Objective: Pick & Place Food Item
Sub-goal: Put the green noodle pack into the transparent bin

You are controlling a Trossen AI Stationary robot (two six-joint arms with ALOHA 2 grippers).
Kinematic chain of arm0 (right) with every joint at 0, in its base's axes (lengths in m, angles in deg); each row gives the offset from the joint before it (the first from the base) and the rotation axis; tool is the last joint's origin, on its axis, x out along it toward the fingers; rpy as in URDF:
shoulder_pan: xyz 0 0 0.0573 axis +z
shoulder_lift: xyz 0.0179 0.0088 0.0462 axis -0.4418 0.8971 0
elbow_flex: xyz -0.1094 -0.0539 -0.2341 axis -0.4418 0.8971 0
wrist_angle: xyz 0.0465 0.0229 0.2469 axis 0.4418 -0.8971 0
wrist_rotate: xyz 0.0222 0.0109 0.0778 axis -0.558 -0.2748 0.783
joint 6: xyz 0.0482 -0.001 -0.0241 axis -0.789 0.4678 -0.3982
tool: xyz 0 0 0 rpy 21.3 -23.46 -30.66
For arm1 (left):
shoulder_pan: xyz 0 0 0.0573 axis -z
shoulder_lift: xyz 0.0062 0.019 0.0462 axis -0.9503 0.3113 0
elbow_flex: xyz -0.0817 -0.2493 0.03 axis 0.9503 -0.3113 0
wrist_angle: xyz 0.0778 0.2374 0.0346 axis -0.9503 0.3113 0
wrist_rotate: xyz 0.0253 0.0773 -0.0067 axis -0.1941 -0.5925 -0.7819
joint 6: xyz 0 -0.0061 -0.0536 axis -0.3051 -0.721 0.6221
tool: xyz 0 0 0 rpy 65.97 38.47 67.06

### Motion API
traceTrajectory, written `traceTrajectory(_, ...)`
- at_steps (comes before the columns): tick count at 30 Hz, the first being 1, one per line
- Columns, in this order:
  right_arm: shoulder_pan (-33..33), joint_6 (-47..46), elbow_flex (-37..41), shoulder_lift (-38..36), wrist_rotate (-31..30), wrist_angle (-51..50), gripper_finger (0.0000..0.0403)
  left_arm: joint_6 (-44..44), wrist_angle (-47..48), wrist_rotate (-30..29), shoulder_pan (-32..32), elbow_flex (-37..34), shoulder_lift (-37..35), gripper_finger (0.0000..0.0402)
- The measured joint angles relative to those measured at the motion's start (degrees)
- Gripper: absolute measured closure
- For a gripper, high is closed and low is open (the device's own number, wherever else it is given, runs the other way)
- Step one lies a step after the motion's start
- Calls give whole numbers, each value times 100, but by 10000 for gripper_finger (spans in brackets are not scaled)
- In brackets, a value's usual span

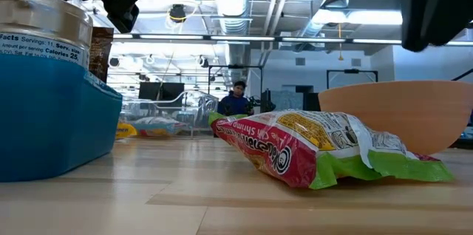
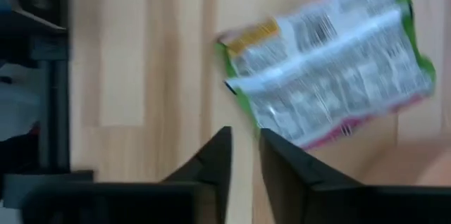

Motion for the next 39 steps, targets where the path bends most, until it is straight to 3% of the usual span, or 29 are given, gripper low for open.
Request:
traceTrajectory(4, -37, 560, 0, 2, -13, 342, 278, 0, 0, 0, 0, 0, 0, 112)
traceTrajectory(9, -244, 597, 0, 2, -35, 375, 207, 0, 0, 0, 0, 0, 0, 112)
traceTrajectory(15, -481, 599, 0, 5, 127, 452, 167, -2, 0, 0, 0, 0, 0, 112)
traceTrajectory(24, -579, 709, 20, 545, 225, 527, 182, -2, 2, 2, 0, 1, 0, 112)
traceTrajectory(39, -557, 697, 7, 670, 56, 504, 284, -1, 4, 2, -1, 0, 1, 112)
